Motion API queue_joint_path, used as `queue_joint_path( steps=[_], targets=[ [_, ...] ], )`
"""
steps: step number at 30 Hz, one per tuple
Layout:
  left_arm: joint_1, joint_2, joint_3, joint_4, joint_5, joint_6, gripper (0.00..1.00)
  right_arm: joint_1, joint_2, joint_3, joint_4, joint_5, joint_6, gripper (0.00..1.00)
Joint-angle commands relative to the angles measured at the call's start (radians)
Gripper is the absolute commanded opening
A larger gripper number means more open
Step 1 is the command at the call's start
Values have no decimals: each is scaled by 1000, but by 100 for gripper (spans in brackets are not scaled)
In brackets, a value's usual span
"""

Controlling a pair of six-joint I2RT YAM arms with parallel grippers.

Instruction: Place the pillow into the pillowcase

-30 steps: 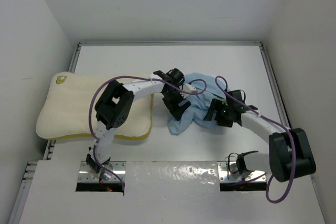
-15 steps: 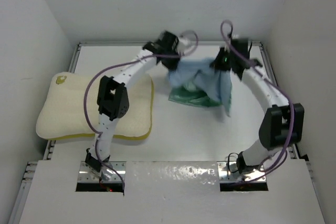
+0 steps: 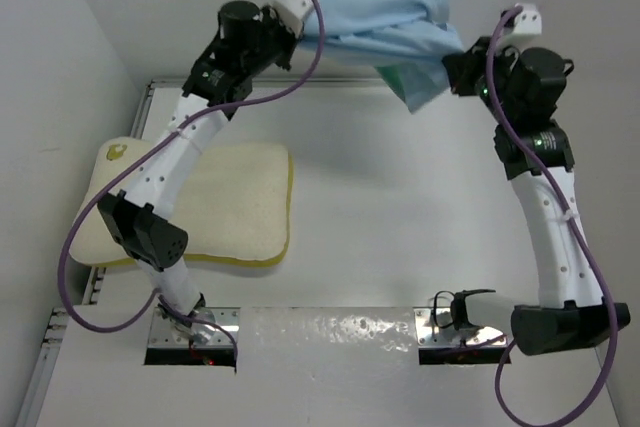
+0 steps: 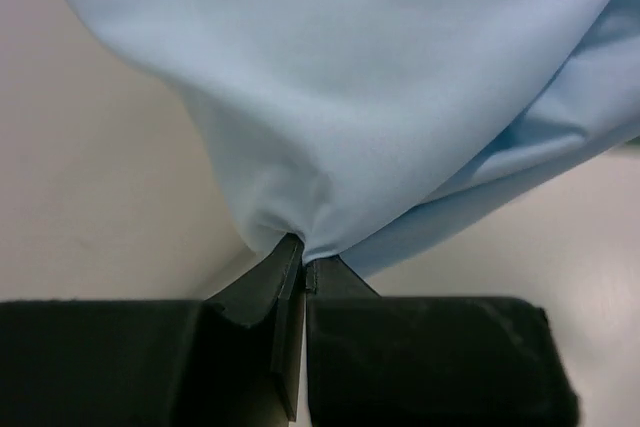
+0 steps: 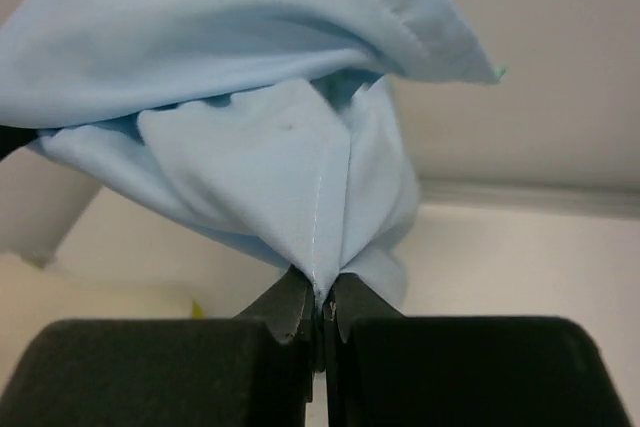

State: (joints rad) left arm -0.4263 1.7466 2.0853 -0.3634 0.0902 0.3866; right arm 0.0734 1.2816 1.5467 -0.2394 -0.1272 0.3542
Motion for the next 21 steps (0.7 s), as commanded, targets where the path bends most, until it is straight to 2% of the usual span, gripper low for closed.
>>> queue_joint_path(
  steps=[1,2,4,5,6,9,11,14,15,16,17,18,19,21],
  targets=[
    [20,21,-215,-201,45,104,0,-17,-16,-213,-59,-37,-57,0],
    [12,-2,-331,-219,65,129,0,-15,-37,-302,-125,-40,-57,1],
    [-29,-59,-480,-304,72,228,4,-17,-103,-434,-228,-35,-38,17],
    [-46,-85,-526,-339,68,253,10,-17,-125,-471,-257,-35,-32,41],
    [-83,-97,-560,-376,66,299,30,-15,-166,-508,-288,-26,-29,98],
    [-124,-140,-657,-518,104,330,63,-17,-249,-599,-357,90,-24,99],
    [-124,-169,-673,-523,140,325,70,-17,-281,-635,-328,177,-17,99],
    [-126,-170,-648,-459,82,249,74,-17,-282,-642,-275,135,-17,98],
    [-126,-156,-637,-427,62,229,74,-17,-268,-640,-262,106,-15,92],
    [-124,-139,-605,-418,31,209,74,-17,-228,-640,-244,72,-11,53],
    [-124,-86,-584,-411,16,189,74,-17,-205,-640,-238,54,12,29],
    [-126,-53,-562,-405,0,139,72,-17,-180,-642,-230,17,23,12],
    [-126,-21,-515,-407,-18,114,71,-15,-156,-654,-206,8,40,9],
    [-126,79,-475,-401,-24,66,70,-15,-90,-680,-166,-14,97,24]
  ],
)
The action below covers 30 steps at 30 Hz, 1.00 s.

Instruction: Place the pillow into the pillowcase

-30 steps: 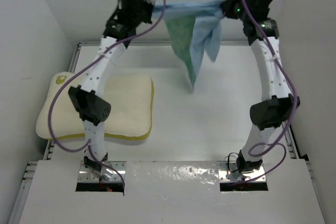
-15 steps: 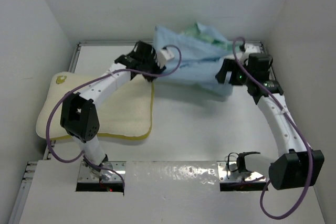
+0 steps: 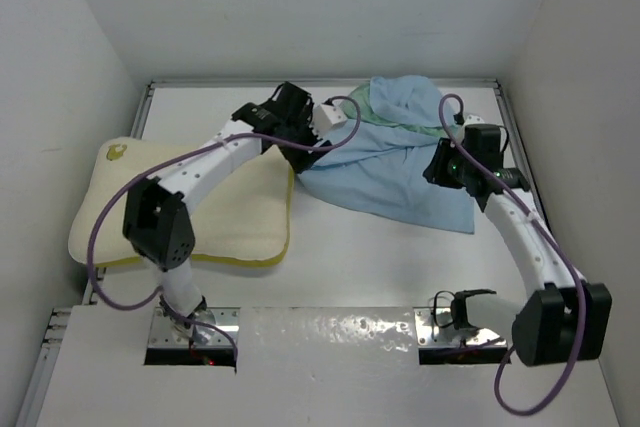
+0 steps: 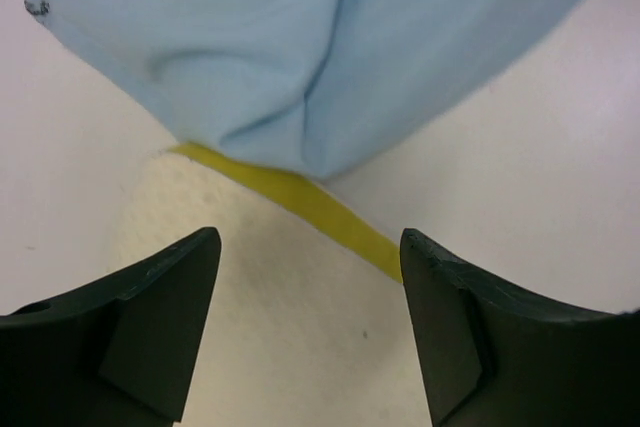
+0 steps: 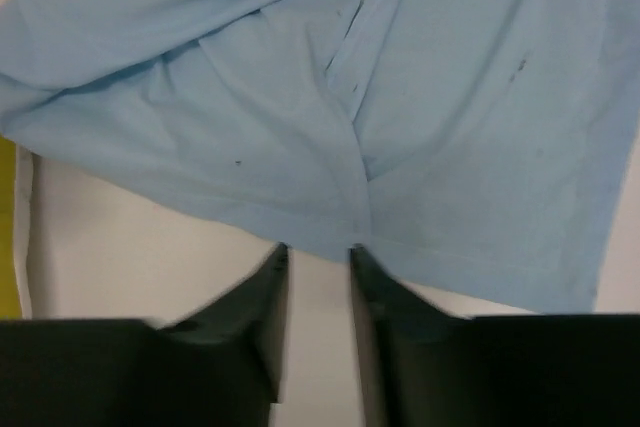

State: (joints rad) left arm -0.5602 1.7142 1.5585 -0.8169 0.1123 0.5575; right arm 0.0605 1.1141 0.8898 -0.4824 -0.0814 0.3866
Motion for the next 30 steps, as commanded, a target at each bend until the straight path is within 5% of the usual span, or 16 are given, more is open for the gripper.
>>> queue_joint_path(
  steps=[1,3,9,13,15,16,18,20,26,28,29,30],
  targets=[
    [8,139,81,59,-49,-117,70,-1,96,-52,128,-69,78,36],
    [8,221,112,90,-63,-152,71,4,159,-77,183,-87,104,54],
    [5,410,256,130,-172,-199,73,24,386,-42,281,-123,89,57],
    [6,502,273,179,-272,-194,72,25,481,-54,306,-87,81,41],
    [5,530,284,191,-286,-182,58,28,510,-71,311,-84,83,25],
    [5,556,290,197,-292,-177,42,35,513,-95,312,-92,84,17],
    [5,581,317,205,-290,-174,24,51,512,-142,323,-103,84,0],
    [5,623,357,209,-292,-176,10,114,494,-167,311,-104,86,0],
    [6,748,613,238,-278,-179,9,580,425,-152,248,-153,-29,0],
    [5,740,637,287,-212,-173,12,686,406,-75,220,-199,-63,9],
    [5,730,637,344,-182,-165,20,688,377,-59,220,-202,-42,41],
    [6,704,640,370,-118,-162,24,665,356,-28,212,-169,-4,56]
  ],
)
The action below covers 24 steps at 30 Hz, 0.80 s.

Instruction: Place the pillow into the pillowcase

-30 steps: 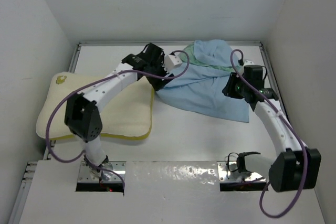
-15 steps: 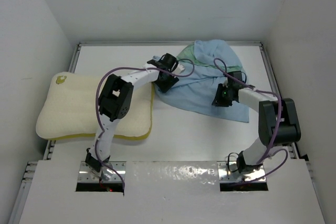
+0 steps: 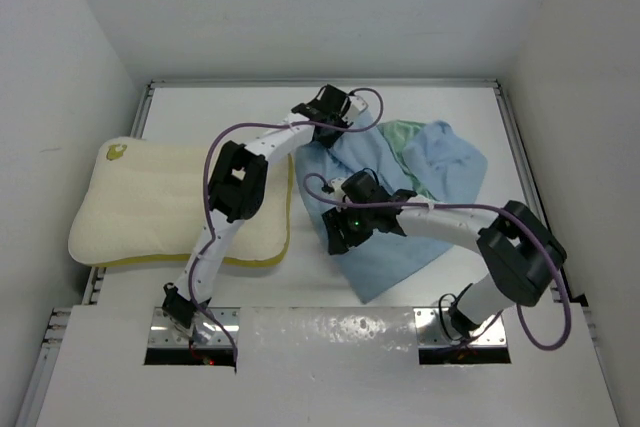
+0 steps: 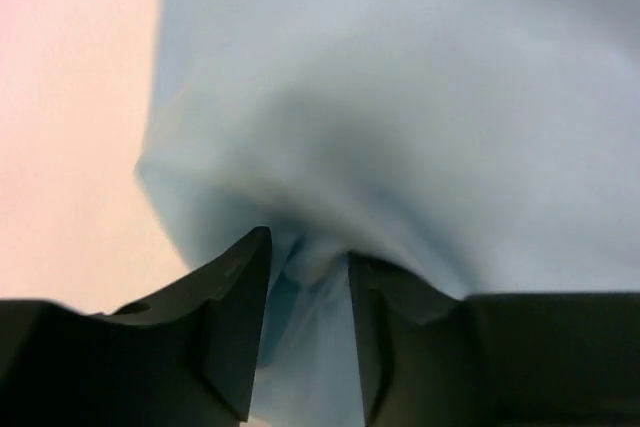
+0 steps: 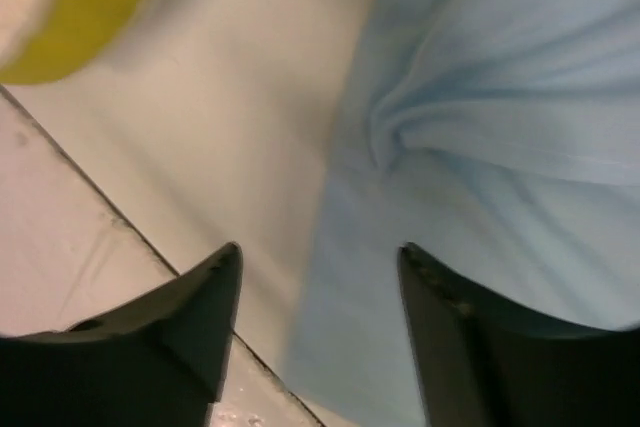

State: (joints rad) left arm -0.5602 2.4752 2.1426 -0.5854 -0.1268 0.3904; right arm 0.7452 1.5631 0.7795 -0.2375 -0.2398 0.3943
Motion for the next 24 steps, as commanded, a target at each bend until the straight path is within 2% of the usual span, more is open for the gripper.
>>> queue_joint_path(
  steps=[1,2,3,4,5,7,9,11,12,14,15,16,17,19,20,21,22,24],
  targets=[
    [8,-73,60,163,165,-5,38,-39,-115,93,-36,22,-3,66],
    [9,-85,77,208,188,-18,48,-70,-161,101,-39,46,6,83],
    [13,-111,86,223,235,-30,56,-151,-184,101,-39,78,17,86],
    [20,-125,97,243,251,-56,69,-197,-202,99,-42,79,35,88],
    [25,-136,115,246,262,-67,75,-243,-230,98,-48,82,37,93],
    [37,-171,122,236,266,-87,83,-325,-244,102,-95,155,0,94],
    [40,-209,109,198,225,-87,85,-365,-238,112,-146,206,-32,93],
    [39,-243,65,112,190,-91,83,-380,-215,113,-178,270,-55,86],
    [34,-289,36,76,176,-93,73,-397,-183,113,-184,290,-63,83],
    [26,-341,-60,-35,177,-96,67,-412,-152,98,-189,324,-54,85],
    [17,-372,-82,-91,235,-88,65,-421,-128,90,-183,323,-48,90],
    [13,-377,-111,-219,272,-84,64,-423,-117,78,-169,323,-42,91],
    [8,-384,-137,-269,309,-79,64,-425,-106,55,-142,323,-38,90],
    [-20,-390,-264,-358,398,-59,65,-434,-68,34,-111,344,-23,83],
    [-36,-397,-309,-367,411,-52,65,-455,-52,26,-80,343,-22,75],
    [-68,-397,-355,-369,412,-44,68,-470,-37,27,-69,332,-8,64],
    [-82,-397,-428,-355,411,-38,73,-486,-8,33,-62,321,0,33],
    [-105,-392,-479,-306,400,-51,76,-527,14,72,-62,287,11,11]
  ],
)
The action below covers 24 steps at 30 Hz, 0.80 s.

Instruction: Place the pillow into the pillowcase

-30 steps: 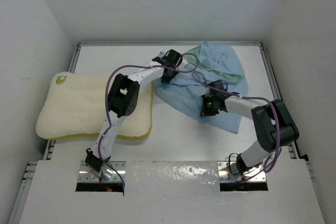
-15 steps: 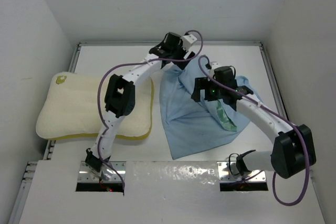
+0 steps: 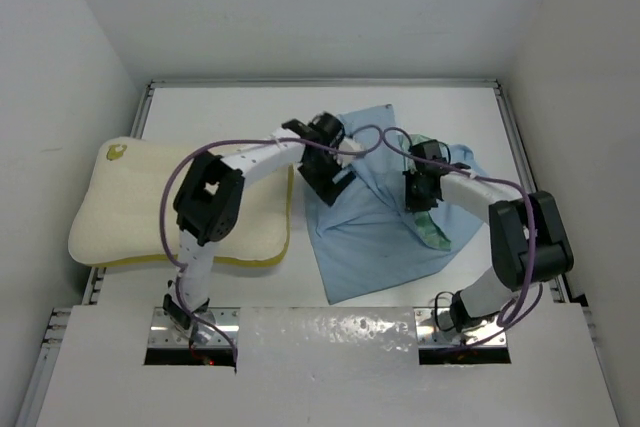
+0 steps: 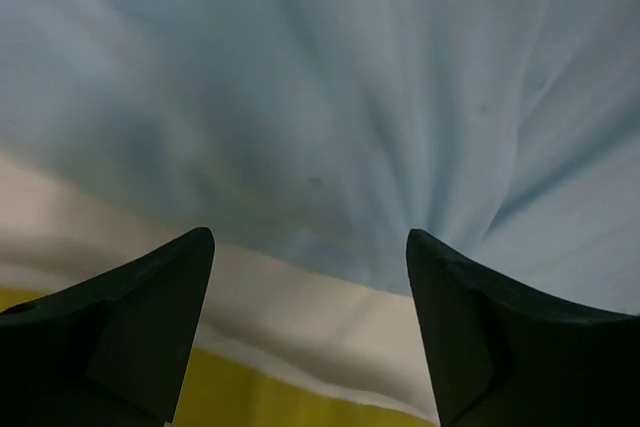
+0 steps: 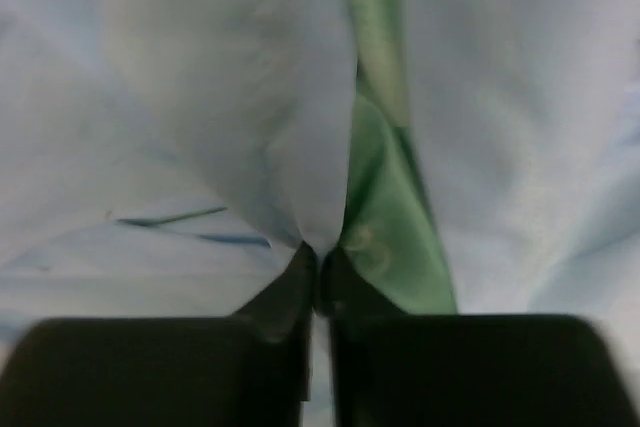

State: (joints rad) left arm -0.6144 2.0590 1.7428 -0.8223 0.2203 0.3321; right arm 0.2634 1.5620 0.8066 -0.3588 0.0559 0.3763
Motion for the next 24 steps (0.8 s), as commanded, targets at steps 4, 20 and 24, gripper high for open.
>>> queue_joint_path(
  steps=[4,20,24],
  targets=[
    [-48,67,-125,35,-103,-15,55,-92,3,130,2,-22,-5,0],
    [127,348,501,331,-567,65,81,-440,40,719,-239,256,-89,5],
    [125,300,543,304,-495,15,93,-440,485,1284,-640,297,-106,99]
  ],
)
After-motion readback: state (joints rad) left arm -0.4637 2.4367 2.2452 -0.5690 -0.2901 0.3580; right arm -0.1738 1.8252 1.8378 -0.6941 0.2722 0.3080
